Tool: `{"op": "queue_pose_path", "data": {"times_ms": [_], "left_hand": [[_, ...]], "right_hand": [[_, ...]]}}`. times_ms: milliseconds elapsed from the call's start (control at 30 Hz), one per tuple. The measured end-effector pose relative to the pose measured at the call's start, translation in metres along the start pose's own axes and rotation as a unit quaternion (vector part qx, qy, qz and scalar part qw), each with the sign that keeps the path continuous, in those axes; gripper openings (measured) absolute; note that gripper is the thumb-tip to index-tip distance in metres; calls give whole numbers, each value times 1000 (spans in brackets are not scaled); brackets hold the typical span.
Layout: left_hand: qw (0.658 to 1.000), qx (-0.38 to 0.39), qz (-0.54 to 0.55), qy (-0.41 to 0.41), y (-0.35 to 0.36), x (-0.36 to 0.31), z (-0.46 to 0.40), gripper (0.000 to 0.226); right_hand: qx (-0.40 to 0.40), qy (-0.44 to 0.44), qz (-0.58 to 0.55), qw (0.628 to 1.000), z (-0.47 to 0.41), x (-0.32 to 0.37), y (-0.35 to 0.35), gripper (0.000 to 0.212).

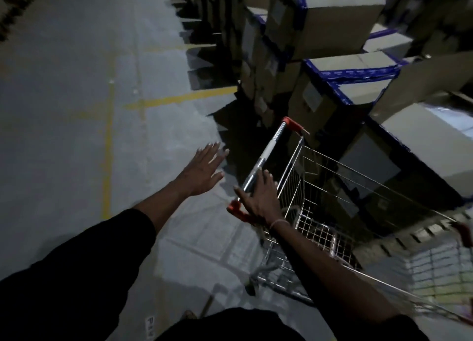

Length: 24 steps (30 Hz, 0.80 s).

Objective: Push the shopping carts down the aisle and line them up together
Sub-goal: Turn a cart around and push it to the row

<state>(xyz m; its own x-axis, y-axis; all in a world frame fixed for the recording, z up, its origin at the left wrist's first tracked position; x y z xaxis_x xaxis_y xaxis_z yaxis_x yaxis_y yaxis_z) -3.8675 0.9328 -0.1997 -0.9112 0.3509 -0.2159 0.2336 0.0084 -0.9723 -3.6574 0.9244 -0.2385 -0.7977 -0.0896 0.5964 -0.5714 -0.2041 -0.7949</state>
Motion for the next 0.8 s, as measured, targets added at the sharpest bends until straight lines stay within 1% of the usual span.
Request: {"op": "queue_pose_path", "data": {"times_ms": [133,200,333,433,500,533,600,633,667,733,800], "left_hand": [[996,27,-1,83,-10,24,-35,75],[993,25,-6,116,-14,26,-55,79],[984,37,-15,173,-7,29,-102,84],[977,51,-20,206,2,29,-140,87],[971,62,-25,231,10,27,-163,89],[966,70,-29,248,14,25,-172,89],[953,84,-46,286,21,19,-191,91],[946,89,-57,306,24,16,-201,93],[938,92,-67,326,26,12,-211,94],[924,100,-63,365,32,4,-231,95],[906,119,-58,401,40,-6,-248,92]], "right_hand": [[-11,65,-46,997,-11,22,5,105],[-21,98,-68,993,-19,29,5,102],[-41,151,-91,984,-45,26,9,104],[-53,198,-137,969,-68,16,13,103],[-79,241,-191,948,-81,10,13,93],[-95,269,-222,932,-87,6,13,82],[-119,330,-275,895,-91,0,12,51],[-129,350,-291,881,-93,-5,13,38],[-135,358,-302,873,-95,-8,14,32],[-148,368,-318,861,-97,-11,17,31],[-165,383,-318,851,-97,-12,23,39]]}}
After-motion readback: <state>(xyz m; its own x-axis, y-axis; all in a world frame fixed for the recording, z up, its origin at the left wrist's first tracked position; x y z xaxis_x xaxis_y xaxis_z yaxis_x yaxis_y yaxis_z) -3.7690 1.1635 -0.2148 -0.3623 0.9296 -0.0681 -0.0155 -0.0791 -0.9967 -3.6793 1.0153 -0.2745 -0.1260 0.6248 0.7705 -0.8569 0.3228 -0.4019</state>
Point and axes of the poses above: each hand's wrist, its own z-axis away from the middle knuckle, its own y-axis out of the palm, x = y × z, the point moved 6 cm from there along -z, towards the middle knuckle, and after that the axes turned 4 degrees about y, right-handed, at the moved point
